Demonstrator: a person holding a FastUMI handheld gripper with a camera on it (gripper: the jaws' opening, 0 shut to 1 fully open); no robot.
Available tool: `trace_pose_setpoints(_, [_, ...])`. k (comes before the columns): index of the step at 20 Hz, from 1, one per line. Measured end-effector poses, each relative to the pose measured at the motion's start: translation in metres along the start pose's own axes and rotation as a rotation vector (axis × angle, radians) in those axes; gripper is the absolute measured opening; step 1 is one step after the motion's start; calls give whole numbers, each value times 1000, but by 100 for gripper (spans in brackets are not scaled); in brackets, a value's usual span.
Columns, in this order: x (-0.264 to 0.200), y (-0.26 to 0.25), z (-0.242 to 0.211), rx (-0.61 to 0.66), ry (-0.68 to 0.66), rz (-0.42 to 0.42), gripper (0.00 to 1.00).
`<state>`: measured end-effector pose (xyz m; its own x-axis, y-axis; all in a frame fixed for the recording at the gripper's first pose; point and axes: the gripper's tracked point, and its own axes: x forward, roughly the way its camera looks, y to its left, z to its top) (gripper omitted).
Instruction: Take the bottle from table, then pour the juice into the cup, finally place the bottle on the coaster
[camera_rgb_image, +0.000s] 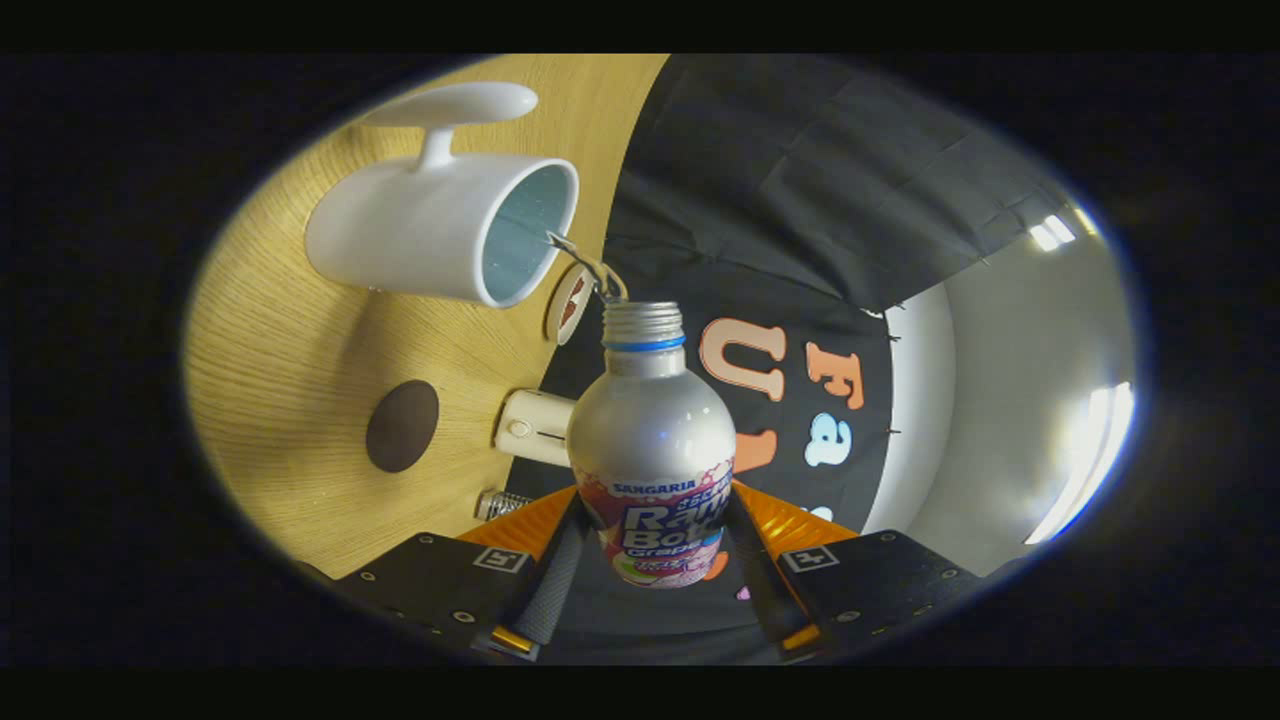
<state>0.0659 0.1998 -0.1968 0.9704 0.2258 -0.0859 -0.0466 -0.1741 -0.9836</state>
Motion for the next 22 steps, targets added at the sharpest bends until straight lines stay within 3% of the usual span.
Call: trace_pose_setpoints(22, [5,-13,5,-117,-42,-20,76])
